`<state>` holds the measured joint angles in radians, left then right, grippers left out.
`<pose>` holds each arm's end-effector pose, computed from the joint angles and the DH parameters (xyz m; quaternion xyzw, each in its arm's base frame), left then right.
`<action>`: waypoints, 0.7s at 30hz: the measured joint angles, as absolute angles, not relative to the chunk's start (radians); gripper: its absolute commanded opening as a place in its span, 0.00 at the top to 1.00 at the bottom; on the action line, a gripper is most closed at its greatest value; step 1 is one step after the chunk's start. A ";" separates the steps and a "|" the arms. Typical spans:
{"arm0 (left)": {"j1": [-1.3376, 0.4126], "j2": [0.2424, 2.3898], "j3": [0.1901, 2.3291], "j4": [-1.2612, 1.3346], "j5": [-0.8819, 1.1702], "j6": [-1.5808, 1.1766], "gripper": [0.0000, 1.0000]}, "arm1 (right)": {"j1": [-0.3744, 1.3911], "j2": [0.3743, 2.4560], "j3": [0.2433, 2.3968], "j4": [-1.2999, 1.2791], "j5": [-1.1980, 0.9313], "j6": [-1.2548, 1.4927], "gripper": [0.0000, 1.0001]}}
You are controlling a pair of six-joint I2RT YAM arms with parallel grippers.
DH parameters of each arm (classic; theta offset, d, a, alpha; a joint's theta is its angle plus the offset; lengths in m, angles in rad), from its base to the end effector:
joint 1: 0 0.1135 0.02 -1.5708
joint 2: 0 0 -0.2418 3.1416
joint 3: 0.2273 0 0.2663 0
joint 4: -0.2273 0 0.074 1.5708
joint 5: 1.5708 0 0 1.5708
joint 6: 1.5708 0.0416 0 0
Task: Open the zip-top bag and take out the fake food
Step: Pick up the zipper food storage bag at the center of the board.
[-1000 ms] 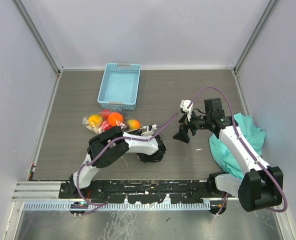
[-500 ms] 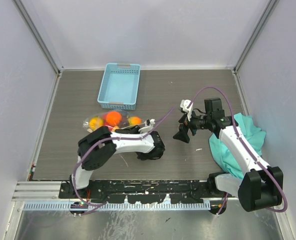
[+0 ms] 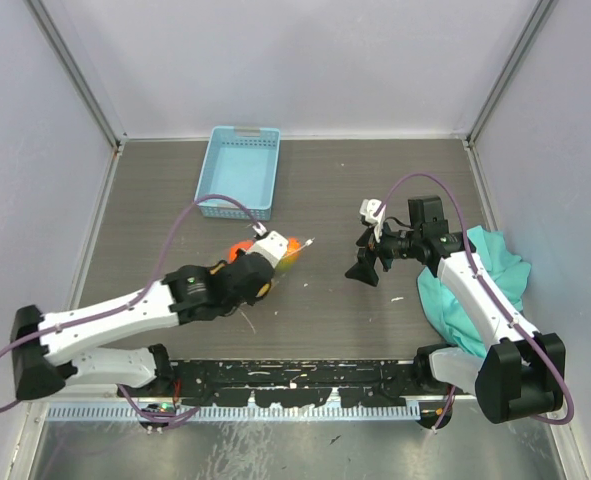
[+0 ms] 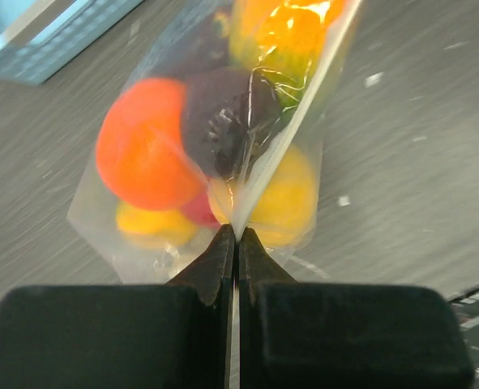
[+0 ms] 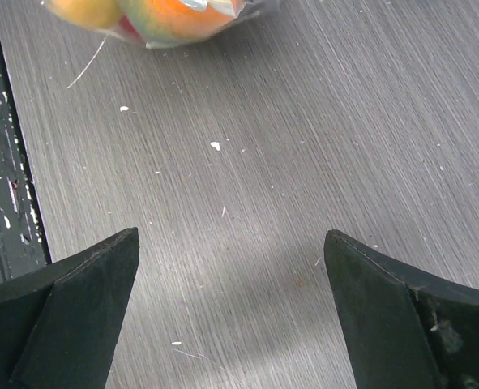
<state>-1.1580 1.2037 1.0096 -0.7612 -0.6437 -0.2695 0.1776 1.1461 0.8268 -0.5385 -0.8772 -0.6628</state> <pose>0.1277 -0.2293 0.2604 0.3020 0.8575 0.0397 0.4146 0.2417 0.0759 0.2333 -0.4814 0.7142 0.3104 0.4023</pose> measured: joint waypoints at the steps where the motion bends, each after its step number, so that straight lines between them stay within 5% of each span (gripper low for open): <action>1: -1.143 1.161 0.989 -0.717 -0.586 -0.254 1.00 | 0.178 1.146 0.827 -0.538 -0.883 -0.662 0.00; 9: -0.975 1.026 0.885 -0.480 -0.193 -0.239 1.00 | 0.178 1.145 0.826 -0.535 -1.013 -0.659 0.00; 21: -0.933 1.007 0.877 -0.368 0.030 -0.248 1.00 | 0.235 1.126 0.775 -0.281 -1.065 -0.463 0.00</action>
